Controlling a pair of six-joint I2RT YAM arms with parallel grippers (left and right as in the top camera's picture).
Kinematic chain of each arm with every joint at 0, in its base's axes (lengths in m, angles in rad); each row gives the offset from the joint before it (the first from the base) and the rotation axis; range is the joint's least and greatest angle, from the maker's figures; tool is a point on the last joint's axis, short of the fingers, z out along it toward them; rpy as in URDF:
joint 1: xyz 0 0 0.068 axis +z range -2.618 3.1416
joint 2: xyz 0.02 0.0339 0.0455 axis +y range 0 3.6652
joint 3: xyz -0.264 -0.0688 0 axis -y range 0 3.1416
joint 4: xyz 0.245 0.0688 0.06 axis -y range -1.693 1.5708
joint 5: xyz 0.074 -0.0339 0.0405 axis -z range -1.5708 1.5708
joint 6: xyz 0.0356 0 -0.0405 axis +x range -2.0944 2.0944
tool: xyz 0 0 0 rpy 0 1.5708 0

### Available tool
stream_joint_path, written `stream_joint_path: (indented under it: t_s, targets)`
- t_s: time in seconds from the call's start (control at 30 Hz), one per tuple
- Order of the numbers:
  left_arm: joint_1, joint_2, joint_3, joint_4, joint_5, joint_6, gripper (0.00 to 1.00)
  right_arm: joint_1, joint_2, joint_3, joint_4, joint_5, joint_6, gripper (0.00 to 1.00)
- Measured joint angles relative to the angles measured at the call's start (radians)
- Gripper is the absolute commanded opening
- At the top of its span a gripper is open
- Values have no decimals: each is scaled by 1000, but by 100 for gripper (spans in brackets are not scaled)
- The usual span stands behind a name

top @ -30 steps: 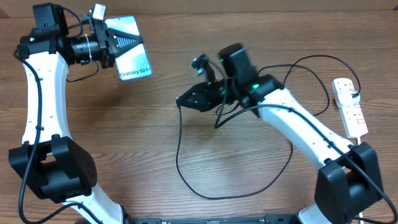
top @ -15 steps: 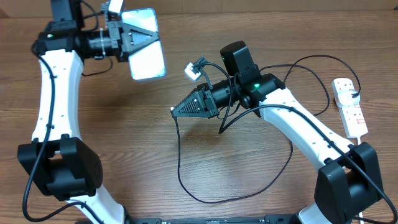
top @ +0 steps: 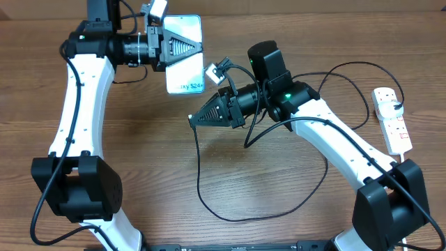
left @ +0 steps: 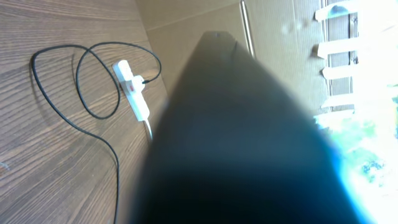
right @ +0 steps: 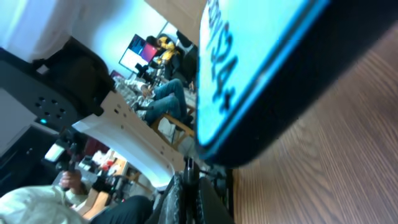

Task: Plug charger to phone and switch on socket

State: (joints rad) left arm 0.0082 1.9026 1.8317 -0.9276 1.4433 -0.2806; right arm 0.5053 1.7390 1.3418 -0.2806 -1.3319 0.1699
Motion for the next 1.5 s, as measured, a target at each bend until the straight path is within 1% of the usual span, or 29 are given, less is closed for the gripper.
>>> stream_joint_path:
  t_s: [0.13, 0.33, 0.5, 0.7, 0.97, 1.27, 1.5]
  targets:
    - [0, 0, 0, 0, 0, 4, 4, -1, 0, 0, 106, -30, 79, 4]
    - [0, 0, 0, -3, 0, 4, 4, -9, 0, -1, 172, -44, 156, 4]
    - [-7, 0, 0, -3, 0, 4, 4, -21, 0, -1, 188, -42, 188, 4]
    - [-23, 0, 0, -3, -3, 5, 4, -23, 0, -1, 195, 7, 229, 4]
    - [-23, 0, 0, 0, -2, 15, 4, -22, 0, -1, 201, 17, 248, 4]
    - [-19, 0, 2, 3, 15, 19, 4, -22, 0, -14, 304, 9, 328, 4]
    - [-15, 0, 4, 8, 13, 19, 4, -21, 0, -14, 311, 24, 359, 4]
